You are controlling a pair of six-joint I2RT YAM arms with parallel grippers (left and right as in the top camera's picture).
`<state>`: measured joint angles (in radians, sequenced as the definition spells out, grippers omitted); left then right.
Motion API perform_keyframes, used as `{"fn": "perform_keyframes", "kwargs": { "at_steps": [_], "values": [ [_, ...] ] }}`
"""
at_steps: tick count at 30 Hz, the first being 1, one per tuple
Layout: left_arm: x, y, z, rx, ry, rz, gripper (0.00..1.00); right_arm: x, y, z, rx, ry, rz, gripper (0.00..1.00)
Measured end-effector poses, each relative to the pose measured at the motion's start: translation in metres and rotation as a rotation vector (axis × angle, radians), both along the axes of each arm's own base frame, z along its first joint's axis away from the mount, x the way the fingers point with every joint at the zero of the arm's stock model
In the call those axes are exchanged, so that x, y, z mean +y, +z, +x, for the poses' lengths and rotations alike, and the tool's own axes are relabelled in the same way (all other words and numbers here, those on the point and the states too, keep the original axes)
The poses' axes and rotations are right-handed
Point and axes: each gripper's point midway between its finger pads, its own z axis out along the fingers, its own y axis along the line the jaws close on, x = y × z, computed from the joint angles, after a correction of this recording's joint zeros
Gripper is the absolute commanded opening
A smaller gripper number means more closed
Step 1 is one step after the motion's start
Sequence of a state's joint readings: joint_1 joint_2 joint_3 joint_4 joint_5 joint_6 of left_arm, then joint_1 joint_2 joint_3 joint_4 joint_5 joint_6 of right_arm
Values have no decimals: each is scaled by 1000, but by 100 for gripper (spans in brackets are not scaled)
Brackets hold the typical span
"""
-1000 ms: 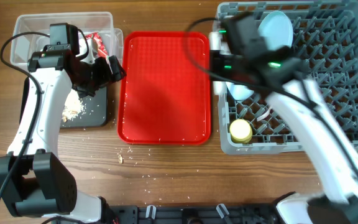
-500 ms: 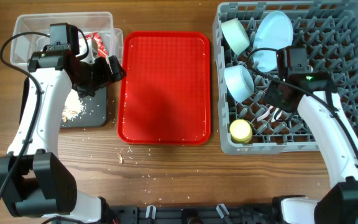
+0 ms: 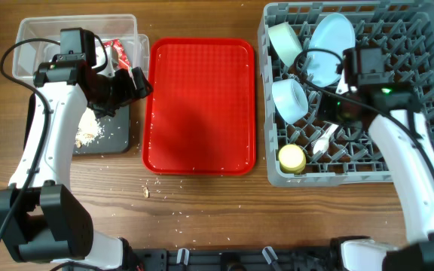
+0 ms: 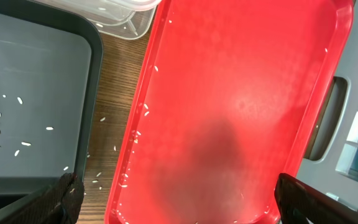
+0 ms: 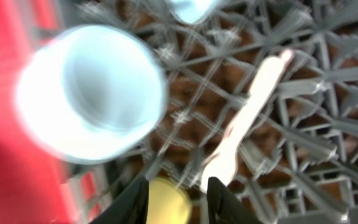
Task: Sort waste into correct bins and load items into the dishwasher rack
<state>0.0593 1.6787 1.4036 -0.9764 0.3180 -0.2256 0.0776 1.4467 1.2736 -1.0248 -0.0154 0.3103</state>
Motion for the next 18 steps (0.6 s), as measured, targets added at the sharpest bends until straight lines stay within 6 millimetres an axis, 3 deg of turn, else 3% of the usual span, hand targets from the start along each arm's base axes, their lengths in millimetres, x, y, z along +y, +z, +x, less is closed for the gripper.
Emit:
{"fn": "perform_keyframes", "kwargs": {
  "at_steps": [1, 2, 3, 4, 5, 9, 11, 14, 18],
  "values": [
    [0, 0, 0, 0, 0, 0, 100, 7, 21, 0, -42, 30, 33, 37],
    [0, 0, 0, 0, 0, 0, 100, 12, 40, -1, -91, 55, 57, 74],
    [0, 0, 0, 0, 0, 0, 100, 17, 61, -3, -144, 76, 80, 100],
    [0, 0, 0, 0, 0, 0, 100, 24, 92, -8, -232, 104, 111, 100],
    [0, 0, 0, 0, 0, 0, 100, 27, 110, -14, -287, 118, 127, 100],
    [0, 0, 0, 0, 0, 0, 100, 29, 159, -48, -443, 146, 155, 100],
    [0, 0, 0, 0, 0, 0, 100, 29, 167, -57, -472, 149, 157, 100],
    [0, 0, 0, 0, 0, 0, 100, 26, 164, -67, -452, 143, 150, 100],
    [0, 0, 0, 0, 0, 0, 100, 18, 168, -59, -486, 119, 106, 100]
  ]
}}
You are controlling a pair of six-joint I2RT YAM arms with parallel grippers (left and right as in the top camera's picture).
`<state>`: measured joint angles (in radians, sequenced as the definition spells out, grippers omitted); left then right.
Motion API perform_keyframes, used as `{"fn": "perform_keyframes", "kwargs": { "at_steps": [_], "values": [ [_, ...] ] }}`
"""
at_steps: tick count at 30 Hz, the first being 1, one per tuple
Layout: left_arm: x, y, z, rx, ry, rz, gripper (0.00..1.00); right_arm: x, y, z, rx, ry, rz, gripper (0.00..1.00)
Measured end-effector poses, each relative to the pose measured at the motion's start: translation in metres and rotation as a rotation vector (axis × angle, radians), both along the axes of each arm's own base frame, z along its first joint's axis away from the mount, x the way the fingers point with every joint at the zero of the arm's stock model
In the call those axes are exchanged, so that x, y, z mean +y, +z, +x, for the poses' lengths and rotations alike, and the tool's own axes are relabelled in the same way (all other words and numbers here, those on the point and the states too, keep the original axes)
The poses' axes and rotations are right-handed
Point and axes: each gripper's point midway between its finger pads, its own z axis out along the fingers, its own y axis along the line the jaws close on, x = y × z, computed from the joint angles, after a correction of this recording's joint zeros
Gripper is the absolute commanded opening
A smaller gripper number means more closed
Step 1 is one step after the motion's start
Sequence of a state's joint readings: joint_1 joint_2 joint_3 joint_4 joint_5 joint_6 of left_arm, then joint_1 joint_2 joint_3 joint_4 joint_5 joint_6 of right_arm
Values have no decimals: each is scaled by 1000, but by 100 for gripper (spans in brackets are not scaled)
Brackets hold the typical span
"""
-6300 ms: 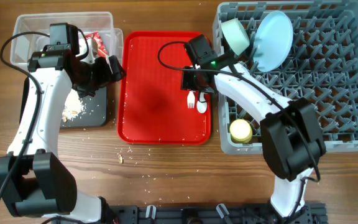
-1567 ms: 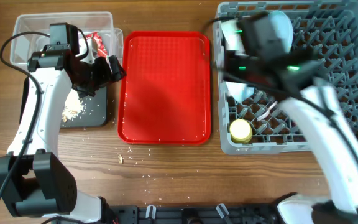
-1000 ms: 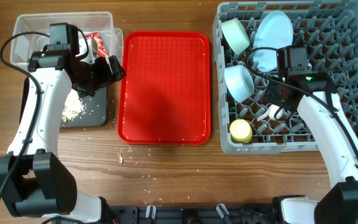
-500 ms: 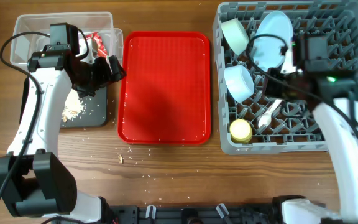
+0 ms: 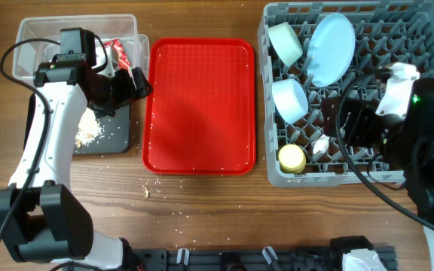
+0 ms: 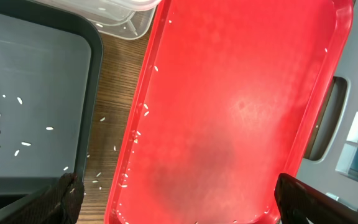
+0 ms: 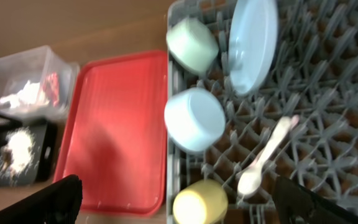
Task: Sort waste into correct bins and load items into the dishwasher rack
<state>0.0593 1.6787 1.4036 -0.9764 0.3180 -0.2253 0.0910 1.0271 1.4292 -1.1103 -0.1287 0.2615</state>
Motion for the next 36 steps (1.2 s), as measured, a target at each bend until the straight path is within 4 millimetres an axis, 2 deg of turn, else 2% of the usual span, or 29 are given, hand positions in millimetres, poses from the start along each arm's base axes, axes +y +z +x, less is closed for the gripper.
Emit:
{"fn": "perform_keyframes", "kwargs": {
  "at_steps": [4, 6, 12, 17, 22, 24, 29, 33, 36],
  "values": [
    [0, 0, 0, 0, 0, 0, 100, 1, 24, 29, -191, 33, -44, 100],
    [0, 0, 0, 0, 0, 0, 100, 2, 24, 35, -266, 50, -62, 100],
    [0, 0, 0, 0, 1, 3, 100, 0, -14, 10, -445, 57, -75, 100],
    [0, 0, 0, 1, 1, 3, 100, -2, -76, -12, -614, 47, -65, 100],
    [0, 0, 0, 1, 1, 3, 100, -3, -114, -23, -699, 42, -59, 100],
    [1, 0, 0, 0, 1, 3, 100, -3, -123, -25, -732, 37, -50, 100],
    [1, 0, 0, 0, 1, 3, 100, -3, -128, -27, -817, 29, -34, 100],
    [1, 0, 0, 0, 1, 3, 100, -3, -139, -25, -792, 30, -36, 100],
    [1, 0, 0, 0, 1, 3, 100, -3, -155, -25, -731, 34, -41, 100]
  ]
}}
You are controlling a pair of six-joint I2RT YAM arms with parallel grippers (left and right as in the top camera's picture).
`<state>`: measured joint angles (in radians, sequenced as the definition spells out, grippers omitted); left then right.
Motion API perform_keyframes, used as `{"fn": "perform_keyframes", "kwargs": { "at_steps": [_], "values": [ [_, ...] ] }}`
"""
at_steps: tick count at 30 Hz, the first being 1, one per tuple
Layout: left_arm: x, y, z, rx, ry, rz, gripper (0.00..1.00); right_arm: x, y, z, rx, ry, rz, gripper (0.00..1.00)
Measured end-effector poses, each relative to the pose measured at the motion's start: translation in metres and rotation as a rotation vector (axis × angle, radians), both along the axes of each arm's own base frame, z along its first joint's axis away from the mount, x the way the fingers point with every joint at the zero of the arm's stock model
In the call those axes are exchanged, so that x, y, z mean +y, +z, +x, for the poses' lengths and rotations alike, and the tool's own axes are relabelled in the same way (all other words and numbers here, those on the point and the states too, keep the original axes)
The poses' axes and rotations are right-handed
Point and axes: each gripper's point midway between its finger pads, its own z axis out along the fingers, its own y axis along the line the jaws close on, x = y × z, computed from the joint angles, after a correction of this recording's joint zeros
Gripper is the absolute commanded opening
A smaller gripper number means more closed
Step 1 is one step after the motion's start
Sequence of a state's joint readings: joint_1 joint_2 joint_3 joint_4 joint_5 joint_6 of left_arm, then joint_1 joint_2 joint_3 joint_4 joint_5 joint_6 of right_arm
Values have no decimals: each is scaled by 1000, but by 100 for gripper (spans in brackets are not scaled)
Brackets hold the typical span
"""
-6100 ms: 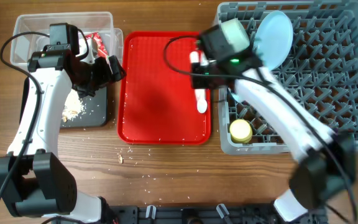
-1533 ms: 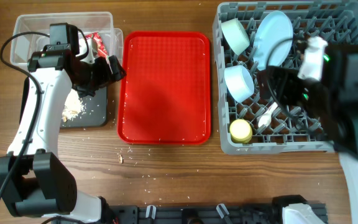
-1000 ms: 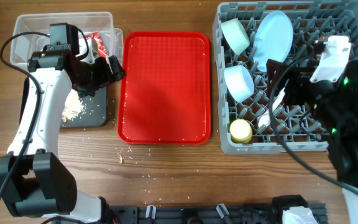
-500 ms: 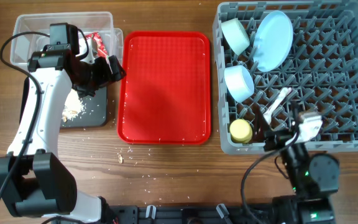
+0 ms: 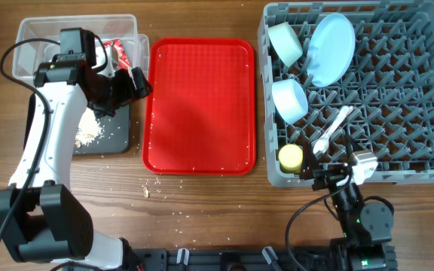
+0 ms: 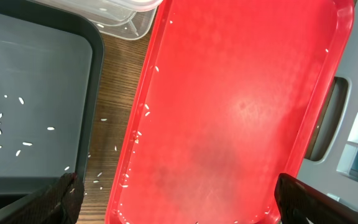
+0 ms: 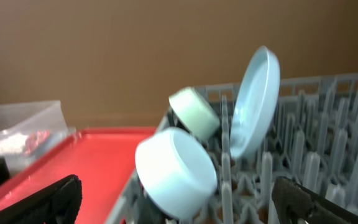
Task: Sort waste into correct bins and load items into the dishwasher rack
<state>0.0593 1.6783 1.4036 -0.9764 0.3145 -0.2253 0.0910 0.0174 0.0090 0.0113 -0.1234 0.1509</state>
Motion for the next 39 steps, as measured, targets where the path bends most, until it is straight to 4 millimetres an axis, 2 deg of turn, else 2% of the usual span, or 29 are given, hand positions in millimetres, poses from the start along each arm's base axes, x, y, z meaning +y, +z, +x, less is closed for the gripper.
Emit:
{"fn": "perform_keyframes", "kwargs": {
  "at_steps": [27, 30, 33, 34, 36, 39],
  "values": [
    [2, 2, 3, -17, 3, 11, 100, 0, -2, 0, 6, 0, -4, 100],
    [7, 21, 12, -111, 11, 43, 100, 0, -2, 0, 6, 0, -4, 100],
    [1, 70, 30, -368, 0, 60, 100, 0, -2, 0, 5, 0, -4, 100],
    [-8, 94, 27, -477, -21, 58, 100, 0, -2, 0, 5, 0, -4, 100],
    [-17, 124, 29, -696, -45, 64, 100, 0, -2, 0, 4, 0, -4, 100],
    [-20, 131, -5, -869, -59, 76, 100, 0, -2, 0, 3, 0, -4, 100]
  ]
}}
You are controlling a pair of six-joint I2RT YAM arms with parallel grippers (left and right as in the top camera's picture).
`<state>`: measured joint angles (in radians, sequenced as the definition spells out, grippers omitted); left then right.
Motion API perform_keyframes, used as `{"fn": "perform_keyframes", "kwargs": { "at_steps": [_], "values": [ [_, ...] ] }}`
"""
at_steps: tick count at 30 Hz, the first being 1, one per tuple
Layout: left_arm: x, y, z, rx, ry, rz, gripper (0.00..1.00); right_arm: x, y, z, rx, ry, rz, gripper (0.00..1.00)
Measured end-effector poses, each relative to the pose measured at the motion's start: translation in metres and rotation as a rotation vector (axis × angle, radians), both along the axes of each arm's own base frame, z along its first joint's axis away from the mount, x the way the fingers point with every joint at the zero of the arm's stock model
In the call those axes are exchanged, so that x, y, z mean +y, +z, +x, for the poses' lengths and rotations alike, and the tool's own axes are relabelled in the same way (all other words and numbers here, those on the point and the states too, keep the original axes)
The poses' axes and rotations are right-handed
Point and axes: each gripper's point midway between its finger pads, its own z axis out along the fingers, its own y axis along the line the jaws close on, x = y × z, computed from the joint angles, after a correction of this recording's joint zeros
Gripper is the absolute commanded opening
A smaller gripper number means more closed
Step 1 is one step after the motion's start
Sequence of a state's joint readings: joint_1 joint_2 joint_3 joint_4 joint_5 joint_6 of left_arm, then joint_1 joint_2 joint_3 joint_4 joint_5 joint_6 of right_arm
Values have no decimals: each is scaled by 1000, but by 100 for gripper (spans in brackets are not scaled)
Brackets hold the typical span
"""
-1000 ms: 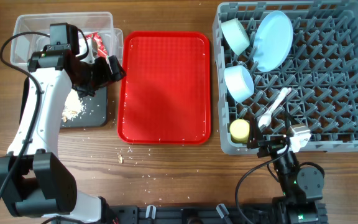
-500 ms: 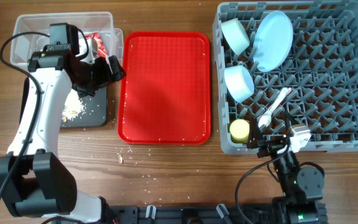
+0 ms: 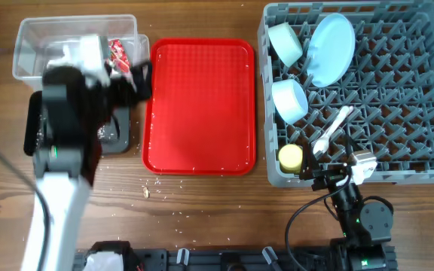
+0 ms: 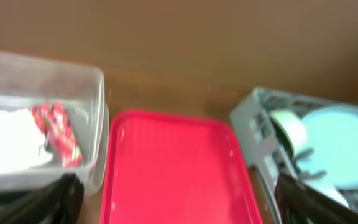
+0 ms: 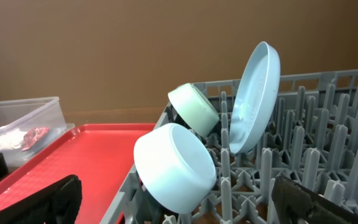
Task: Sort waste into correct bins and load items into the dishwasher rack
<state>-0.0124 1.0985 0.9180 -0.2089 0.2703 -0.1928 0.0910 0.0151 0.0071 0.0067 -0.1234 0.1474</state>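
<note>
The red tray [image 3: 198, 105] lies bare in the middle. The grey dishwasher rack [image 3: 398, 177] on the right holds a pale green cup [image 3: 285, 41], a light blue plate [image 3: 331, 49], a light blue bowl [image 3: 290, 99], a yellow cup [image 3: 291, 156] and a white spoon [image 3: 331, 129]. My left gripper [image 4: 179, 205] is open and empty, its arm blurred over the black bin [image 3: 119, 132]. My right gripper [image 5: 179, 205] is open and empty, low at the rack's front edge, facing the bowl [image 5: 174, 163].
A clear bin [image 3: 32, 34] at the back left holds white scraps and a red wrapper [image 3: 117, 51]. Crumbs [image 3: 148, 190] are scattered on the wooden table in front of the tray. The right arm's base [image 3: 360, 218] sits below the rack.
My left arm has moved: its camera looked straight down on the tray and black bin, and now looks across the clear bin, tray and rack. The right arm has not moved.
My right gripper was low over the rack by the spoon and blue bowl, then higher and further back, then down at the table's front edge below the rack, where it stays. My left arm held still over the black bin until this moment.
</note>
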Motion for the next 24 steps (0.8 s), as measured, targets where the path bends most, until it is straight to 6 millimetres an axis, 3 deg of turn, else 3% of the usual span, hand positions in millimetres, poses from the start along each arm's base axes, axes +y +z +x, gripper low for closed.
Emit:
{"fn": "perform_keyframes", "kwargs": {
  "at_steps": [3, 6, 11, 18, 24],
  "values": [
    [1, -16, -35, -109, -1, 7, 100, 0, 0, 0, -1, 0, 0, 100],
    [2, -47, -69, -175, 0, 13, 100, 0, 0, 0, -2, 0, 0, 100],
    [5, -86, -105, -246, 19, 18, 100, 0, 0, 0, -2, 0, 0, 100],
    [13, -88, -123, -387, 64, 24, 100, 0, 0, 0, -2, 0, 0, 100],
    [17, -106, -129, -352, 88, 31, 100, 0, 0, 0, -2, 0, 0, 100]
  ]
}}
